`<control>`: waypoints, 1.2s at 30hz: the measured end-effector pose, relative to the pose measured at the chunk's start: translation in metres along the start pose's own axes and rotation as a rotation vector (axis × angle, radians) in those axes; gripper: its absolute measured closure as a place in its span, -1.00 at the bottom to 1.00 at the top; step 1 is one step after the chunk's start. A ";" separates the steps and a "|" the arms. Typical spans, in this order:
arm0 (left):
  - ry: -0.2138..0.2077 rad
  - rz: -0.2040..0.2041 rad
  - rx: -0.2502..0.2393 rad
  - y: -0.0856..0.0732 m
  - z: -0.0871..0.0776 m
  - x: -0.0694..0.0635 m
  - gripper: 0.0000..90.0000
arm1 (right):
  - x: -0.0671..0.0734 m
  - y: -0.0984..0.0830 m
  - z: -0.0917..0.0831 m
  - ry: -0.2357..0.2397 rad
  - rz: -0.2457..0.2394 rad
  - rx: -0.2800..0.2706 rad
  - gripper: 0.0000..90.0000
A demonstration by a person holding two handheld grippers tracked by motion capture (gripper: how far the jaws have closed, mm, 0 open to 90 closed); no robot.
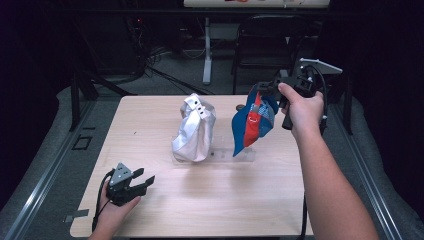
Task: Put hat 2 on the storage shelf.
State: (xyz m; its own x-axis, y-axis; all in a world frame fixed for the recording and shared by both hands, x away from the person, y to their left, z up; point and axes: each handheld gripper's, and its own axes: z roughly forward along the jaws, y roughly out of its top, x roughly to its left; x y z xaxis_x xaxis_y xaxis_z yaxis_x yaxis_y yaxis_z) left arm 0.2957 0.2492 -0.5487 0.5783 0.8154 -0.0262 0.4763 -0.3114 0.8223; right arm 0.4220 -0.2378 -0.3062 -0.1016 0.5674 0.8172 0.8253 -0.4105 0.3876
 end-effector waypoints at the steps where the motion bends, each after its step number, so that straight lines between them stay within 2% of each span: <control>1: -0.001 -0.006 -0.001 0.000 0.000 0.000 0.05 | -0.003 0.000 0.002 -0.005 0.003 0.000 0.73; 8: 0.003 -0.008 -0.001 0.000 0.000 0.000 0.05 | -0.008 -0.002 0.014 0.013 0.034 0.006 0.73; 10: 0.002 -0.009 0.000 0.000 0.000 0.000 0.05 | -0.009 -0.004 0.017 0.024 0.029 0.025 0.73; 13: 0.003 -0.006 0.003 0.000 0.000 0.000 0.05 | -0.008 -0.007 0.022 0.017 0.031 0.040 0.73; 19: 0.004 -0.007 0.005 -0.001 0.000 0.001 0.05 | -0.016 -0.012 0.027 -0.013 0.021 0.075 0.73; 25: 0.007 -0.003 0.006 -0.001 0.000 0.001 0.05 | -0.026 -0.015 0.028 -0.027 0.029 0.085 0.73; 29: 0.010 -0.012 -0.012 -0.001 0.000 0.001 0.05 | -0.028 -0.017 0.026 -0.030 0.018 0.085 0.73; 36: 0.011 -0.008 -0.006 -0.001 0.000 0.001 0.05 | -0.029 -0.019 0.021 -0.057 -0.015 0.082 0.72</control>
State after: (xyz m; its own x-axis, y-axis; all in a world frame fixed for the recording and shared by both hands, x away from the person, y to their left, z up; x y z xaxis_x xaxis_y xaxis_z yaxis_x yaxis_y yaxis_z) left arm 0.2954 0.2502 -0.5497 0.5672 0.8231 -0.0264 0.4768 -0.3021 0.8255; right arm 0.4207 -0.2318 -0.3461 -0.0843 0.6132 0.7854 0.8670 -0.3434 0.3612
